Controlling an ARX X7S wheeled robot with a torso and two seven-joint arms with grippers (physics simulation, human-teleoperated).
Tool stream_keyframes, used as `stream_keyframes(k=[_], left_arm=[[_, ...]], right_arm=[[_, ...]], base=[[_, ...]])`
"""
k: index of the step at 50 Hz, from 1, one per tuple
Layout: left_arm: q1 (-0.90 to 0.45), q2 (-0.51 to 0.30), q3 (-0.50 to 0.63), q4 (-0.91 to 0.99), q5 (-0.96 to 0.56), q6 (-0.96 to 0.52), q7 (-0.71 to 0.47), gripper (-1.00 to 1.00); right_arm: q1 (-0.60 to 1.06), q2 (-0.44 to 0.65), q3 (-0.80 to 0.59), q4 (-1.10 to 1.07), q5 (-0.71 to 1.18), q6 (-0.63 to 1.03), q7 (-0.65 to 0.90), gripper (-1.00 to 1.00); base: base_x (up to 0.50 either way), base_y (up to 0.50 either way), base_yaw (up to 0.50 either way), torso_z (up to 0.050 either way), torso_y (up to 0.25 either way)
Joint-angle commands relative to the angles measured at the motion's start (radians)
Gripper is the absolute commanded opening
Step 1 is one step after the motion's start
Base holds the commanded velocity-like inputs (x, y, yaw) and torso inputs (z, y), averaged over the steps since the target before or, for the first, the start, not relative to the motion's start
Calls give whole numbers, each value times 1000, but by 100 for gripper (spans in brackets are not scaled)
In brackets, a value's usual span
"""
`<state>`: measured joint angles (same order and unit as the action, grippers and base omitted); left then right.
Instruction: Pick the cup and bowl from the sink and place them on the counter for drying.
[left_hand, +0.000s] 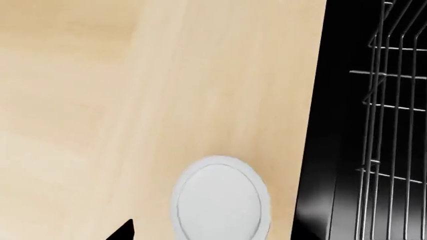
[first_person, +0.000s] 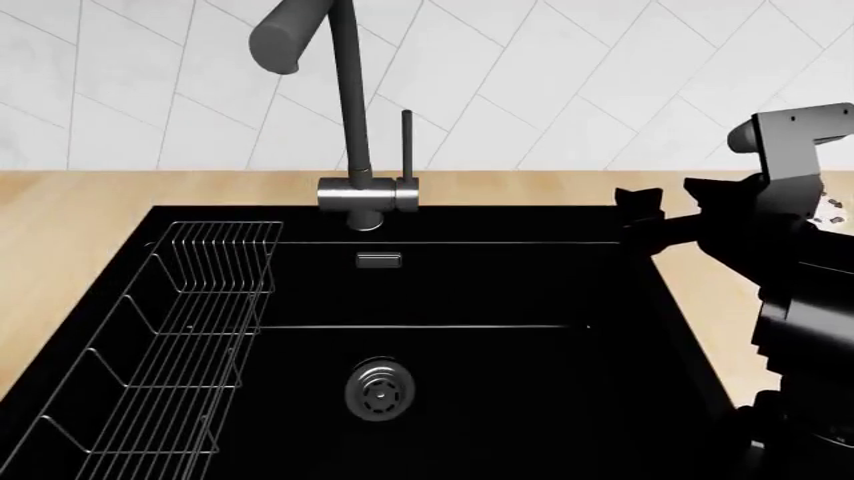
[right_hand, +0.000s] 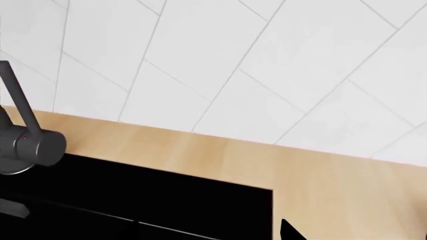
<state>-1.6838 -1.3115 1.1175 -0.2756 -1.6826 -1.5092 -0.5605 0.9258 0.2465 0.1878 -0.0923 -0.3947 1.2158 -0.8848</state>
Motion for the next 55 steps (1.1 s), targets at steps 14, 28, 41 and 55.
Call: stream_keyframes(k=[14,28,41,55], left_arm=[[-132,-8,-17,78,-121,22,-96,100],[-159,22,-75,156,-195,173,-146,100],[-79,137,-117,234,-160,421,-104,100],[20,197,-121,290,-40,592,-32,100]], right_arm=[[41,-9,-12,1,2,22,-11,100],[46,-9,0,2,10,11,0,100],[119,-11,-38,-41,-5,-1,25,100],[159,-6,-66,-58,-22,70,22,100]], base=[[0,0,0,0,0],[0,0,0,0,0],[0,0,0,0,0],[0,0,0,0,0]])
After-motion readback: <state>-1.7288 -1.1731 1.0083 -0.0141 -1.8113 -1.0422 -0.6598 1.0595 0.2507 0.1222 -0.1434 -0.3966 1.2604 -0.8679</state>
